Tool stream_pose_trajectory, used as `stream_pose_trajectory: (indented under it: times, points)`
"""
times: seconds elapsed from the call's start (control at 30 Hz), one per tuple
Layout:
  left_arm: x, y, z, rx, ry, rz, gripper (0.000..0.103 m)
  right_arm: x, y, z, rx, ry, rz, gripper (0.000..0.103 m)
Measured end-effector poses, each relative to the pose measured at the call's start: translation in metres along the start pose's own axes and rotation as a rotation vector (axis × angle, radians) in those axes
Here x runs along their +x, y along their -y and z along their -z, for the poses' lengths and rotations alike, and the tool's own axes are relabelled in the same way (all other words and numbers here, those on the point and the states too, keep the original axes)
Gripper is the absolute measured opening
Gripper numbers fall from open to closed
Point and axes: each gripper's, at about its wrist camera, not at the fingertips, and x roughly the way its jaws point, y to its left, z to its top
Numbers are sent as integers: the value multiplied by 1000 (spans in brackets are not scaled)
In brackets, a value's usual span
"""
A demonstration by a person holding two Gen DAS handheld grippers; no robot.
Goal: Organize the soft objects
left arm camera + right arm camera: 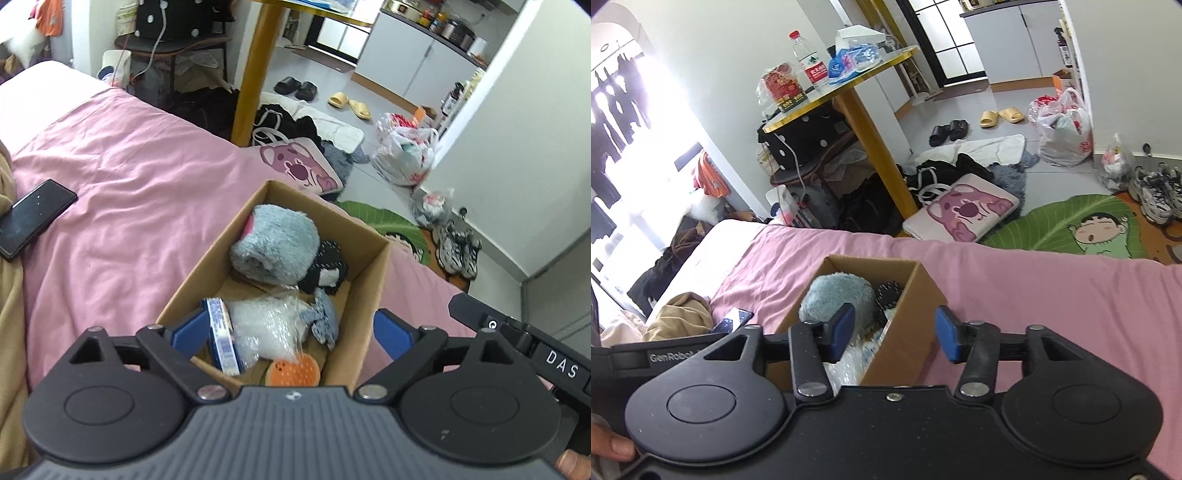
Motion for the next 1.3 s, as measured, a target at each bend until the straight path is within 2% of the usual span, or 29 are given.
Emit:
stream_pose_trajectory:
  times: [0.07, 0.13, 0.3, 0.43, 0.63, 0.97, 1.3]
  points:
    - [-7, 4, 3, 18, -6, -3, 96, -7, 2, 3, 8, -2, 10, 58]
    - [-13, 8, 6, 35, -12, -4, 101, -16, 3, 6, 16, -3, 16, 68]
    - [-32, 13, 15, 77, -14, 0, 102, -36, -1, 11, 3, -15, 40, 80]
    - [-49, 15, 22, 126, -22, 10, 102, -56, -9, 15, 5, 7, 48, 95]
    - [-72, 13, 31, 179, -21, 18, 102, -82, -21, 25, 11, 21, 69, 103]
    - [-112, 10, 40, 243, 7, 30, 102, -128, -45, 26, -6, 45, 108, 103]
    - [-154, 8, 48, 266, 46, 64, 102, -168, -71, 28, -47, 84, 164, 103]
